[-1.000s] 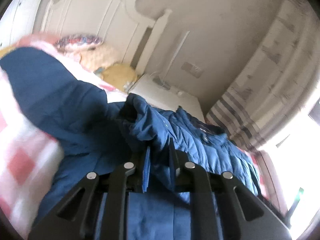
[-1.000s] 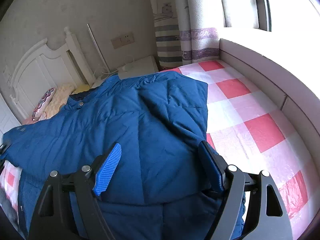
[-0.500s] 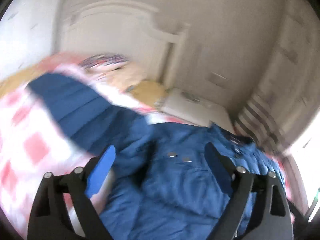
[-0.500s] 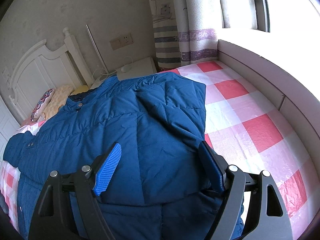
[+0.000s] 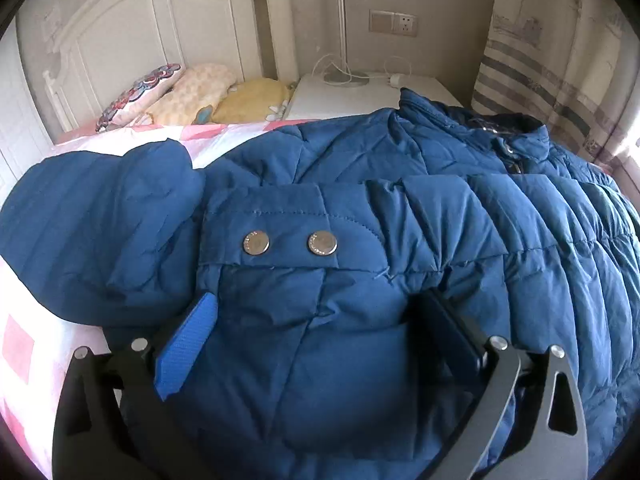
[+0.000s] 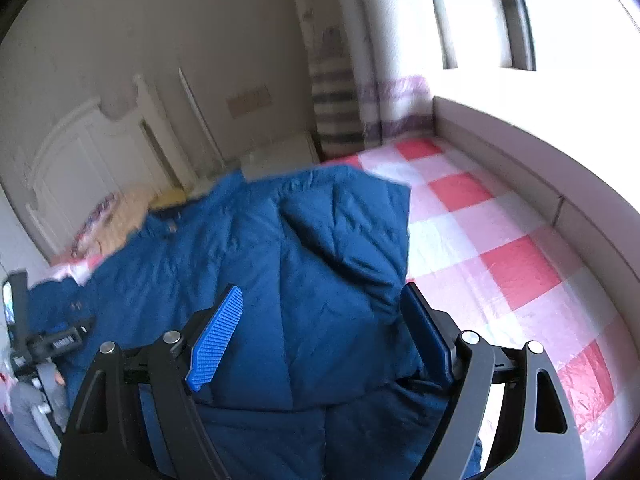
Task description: Fold large clothes
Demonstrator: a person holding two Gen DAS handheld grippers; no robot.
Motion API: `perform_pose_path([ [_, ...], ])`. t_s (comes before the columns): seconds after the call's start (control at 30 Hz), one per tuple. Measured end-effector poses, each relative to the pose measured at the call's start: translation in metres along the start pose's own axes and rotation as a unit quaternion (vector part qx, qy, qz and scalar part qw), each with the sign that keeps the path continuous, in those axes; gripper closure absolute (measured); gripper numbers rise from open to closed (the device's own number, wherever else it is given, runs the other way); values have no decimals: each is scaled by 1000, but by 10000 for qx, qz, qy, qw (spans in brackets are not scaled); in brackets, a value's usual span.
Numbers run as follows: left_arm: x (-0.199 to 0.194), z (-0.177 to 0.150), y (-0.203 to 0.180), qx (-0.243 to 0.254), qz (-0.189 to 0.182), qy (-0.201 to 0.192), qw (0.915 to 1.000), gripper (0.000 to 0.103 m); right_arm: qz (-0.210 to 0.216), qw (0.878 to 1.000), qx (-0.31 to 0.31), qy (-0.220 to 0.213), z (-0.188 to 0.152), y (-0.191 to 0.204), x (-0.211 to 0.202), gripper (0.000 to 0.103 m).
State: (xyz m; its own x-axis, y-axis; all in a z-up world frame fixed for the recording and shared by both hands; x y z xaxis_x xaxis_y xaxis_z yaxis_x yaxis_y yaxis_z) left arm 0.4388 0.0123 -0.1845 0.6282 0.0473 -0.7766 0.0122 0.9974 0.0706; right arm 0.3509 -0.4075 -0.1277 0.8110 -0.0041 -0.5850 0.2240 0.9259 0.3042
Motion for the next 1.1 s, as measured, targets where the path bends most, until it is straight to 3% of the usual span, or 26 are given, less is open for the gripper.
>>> perform_pose_path([
  [0.07, 1, 0, 0, -18, -21, 3, 10000, 2, 138, 9998, -112, 17, 13, 10, 1, 25],
  [0.27, 2, 5, -1, -68, -86, 15, 9999, 2, -270, 9937, -1088, 67, 66, 48, 35, 33],
  [0.4, 2, 4, -1, -69, -87, 11, 9999, 2, -412, 9909, -1123, 623, 64, 57, 89, 36],
  [0.5, 2, 4, -1, -69, -88, 13, 9999, 2, -817, 9750, -1467, 1453, 25, 51, 136, 35],
  [0.63, 2, 4, -1, -69, -87, 13, 9999, 2, -969, 9748, -1439, 1401, 27, 50, 130, 34],
  [0.7, 3, 4, -2, -71, -89, 14, 9999, 2, -979, 9799, -1413, 1009, 42, 54, 113, 34],
  [0.77, 2, 4, -2, -68, -84, 12, 9999, 2, -1090, 9818, -1415, 651, 56, 51, 102, 26],
  [0.83, 2, 4, -2, -68, -84, 11, 9999, 2, -1130, 9804, -1397, 810, 51, 44, 111, 19],
  [0.9, 2, 4, -2, -71, -86, 10, 9999, 2, -1103, 9701, -1514, 1543, 24, 33, 134, 17],
  [1.03, 2, 4, -1, -71, -85, 11, 9999, 2, -1302, 9752, -1295, 1233, 35, 35, 114, 16],
  [1.1, 3, 4, -2, -70, -84, 10, 9999, 2, -917, 9837, -1294, 852, 40, 61, 94, 16],
])
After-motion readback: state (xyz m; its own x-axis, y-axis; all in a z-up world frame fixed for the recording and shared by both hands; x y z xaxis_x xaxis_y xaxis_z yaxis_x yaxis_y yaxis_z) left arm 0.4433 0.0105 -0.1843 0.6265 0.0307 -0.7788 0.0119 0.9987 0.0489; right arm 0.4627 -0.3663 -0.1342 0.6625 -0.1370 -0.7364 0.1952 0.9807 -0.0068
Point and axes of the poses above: each gripper's, at about its wrist camera, not at the fingertips, and x roughly the way its jaws point, y to its left, z to its top, the point moved 10 cm from there along x, roughly the way its jaws point
